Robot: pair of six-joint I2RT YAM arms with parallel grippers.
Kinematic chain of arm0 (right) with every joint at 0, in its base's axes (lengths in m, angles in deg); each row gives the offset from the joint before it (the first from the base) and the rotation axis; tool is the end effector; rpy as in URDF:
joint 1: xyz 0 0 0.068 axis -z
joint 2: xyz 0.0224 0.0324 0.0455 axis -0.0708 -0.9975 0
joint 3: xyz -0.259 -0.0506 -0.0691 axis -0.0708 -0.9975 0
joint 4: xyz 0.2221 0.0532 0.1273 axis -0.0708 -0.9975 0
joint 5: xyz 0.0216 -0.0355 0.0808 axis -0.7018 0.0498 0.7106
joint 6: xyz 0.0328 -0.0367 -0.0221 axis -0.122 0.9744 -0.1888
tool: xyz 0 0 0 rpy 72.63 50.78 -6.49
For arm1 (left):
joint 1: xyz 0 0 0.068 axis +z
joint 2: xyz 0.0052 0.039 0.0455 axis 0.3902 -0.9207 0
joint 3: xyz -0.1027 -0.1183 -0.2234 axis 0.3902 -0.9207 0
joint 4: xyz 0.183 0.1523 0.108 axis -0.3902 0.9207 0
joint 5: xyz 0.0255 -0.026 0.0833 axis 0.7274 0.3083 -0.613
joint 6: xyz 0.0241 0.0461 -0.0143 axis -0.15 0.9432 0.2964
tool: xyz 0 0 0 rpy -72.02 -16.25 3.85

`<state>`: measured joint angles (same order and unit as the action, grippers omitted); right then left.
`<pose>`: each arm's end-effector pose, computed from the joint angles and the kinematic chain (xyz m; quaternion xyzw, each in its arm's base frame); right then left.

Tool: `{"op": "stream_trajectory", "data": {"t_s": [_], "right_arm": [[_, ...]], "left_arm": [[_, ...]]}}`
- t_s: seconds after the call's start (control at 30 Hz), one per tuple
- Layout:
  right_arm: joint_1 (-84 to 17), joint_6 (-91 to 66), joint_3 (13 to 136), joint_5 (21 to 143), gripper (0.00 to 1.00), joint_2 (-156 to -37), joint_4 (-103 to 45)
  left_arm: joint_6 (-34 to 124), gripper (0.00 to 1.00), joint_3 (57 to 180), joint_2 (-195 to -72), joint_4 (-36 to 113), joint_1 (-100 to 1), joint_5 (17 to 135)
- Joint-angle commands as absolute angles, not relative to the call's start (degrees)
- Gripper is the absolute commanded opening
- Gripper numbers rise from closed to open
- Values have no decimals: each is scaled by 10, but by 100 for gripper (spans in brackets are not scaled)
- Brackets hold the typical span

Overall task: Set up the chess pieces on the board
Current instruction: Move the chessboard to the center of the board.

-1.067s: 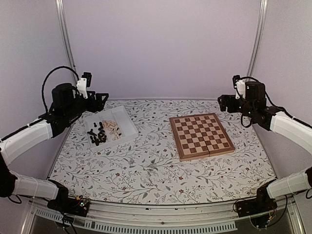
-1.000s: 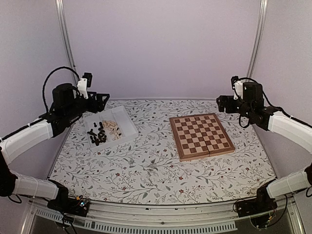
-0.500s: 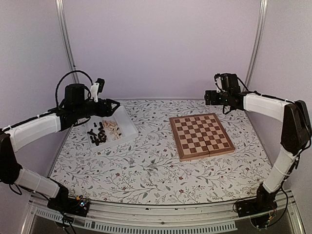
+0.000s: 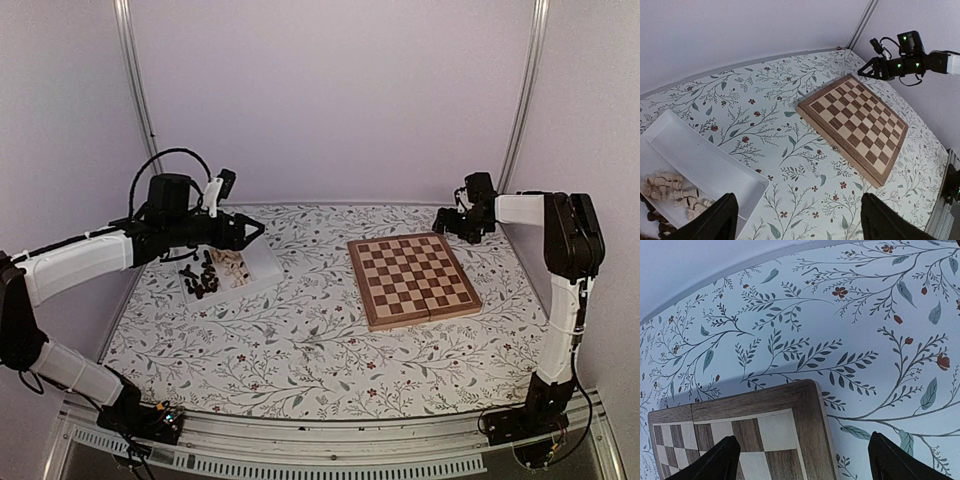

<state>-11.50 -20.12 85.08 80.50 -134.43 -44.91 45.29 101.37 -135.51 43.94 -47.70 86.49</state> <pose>0.4541 0.0631 0.1783 0.0386 0.9364 0.1141 0.3296 0.2769 -0.1400 0.2859 0.1799 0.8213 -0.2932 0.4550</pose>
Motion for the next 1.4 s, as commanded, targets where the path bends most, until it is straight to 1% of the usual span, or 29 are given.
{"op": "stream_trajectory", "data": {"t_s": [0.0, 0.3, 0.4, 0.53, 0.63, 0.67, 0.73, 0.83, 0.9, 0.97, 1.03, 1.13, 1.23, 1.27, 1.37], "right_arm": [[-107, -216, 895, 865, 93, -1378, -472], [-107, -183, 947, 943, 93, -1458, -485], [-106, -179, 962, 965, 91, -1476, -484], [-113, -171, 969, 1043, 86, -1497, -465], [-133, -150, 980, 1073, 86, -1511, -465], [-141, -137, 982, 1079, 86, -1516, -468], [-159, -119, 986, 1093, 86, -1523, -469], [-186, -95, 988, 1122, 85, -1532, -474], [-207, -82, 987, 1145, 83, -1534, -478], [-231, -69, 981, 1164, 82, -1533, -485], [-249, -64, 964, 1163, 83, -1521, -477], [-262, -66, 908, 1139, 85, -1464, -435], [-261, -96, 810, 1093, 87, -1363, -378], [-262, -104, 782, 1076, 88, -1312, -363], [-262, -132, 693, 1023, 90, -1219, -335]], "left_arm": [[452, 87, 1030, -1368, 449, -484, 895], [454, 88, 1032, -1372, 450, -488, 913], [453, 88, 1032, -1373, 448, -489, 922], [453, 88, 1033, -1379, 447, -491, 937], [453, 88, 1034, -1384, 447, -493, 943], [454, 88, 1034, -1387, 448, -493, 943], [453, 93, 1035, -1392, 450, -494, 943], [455, 94, 1038, -1402, 456, -497, 940], [460, 92, 1041, -1411, 461, -501, 937], [468, 84, 1046, -1426, 472, -506, 941], [471, 82, 1059, -1449, 491, -515, 940], [478, 83, 1070, -1485, 511, -536, 939], [485, 85, 1074, -1514, 520, -565, 936], [486, 86, 1076, -1524, 522, -577, 932], [485, 88, 1083, -1551, 527, -607, 918]]}}
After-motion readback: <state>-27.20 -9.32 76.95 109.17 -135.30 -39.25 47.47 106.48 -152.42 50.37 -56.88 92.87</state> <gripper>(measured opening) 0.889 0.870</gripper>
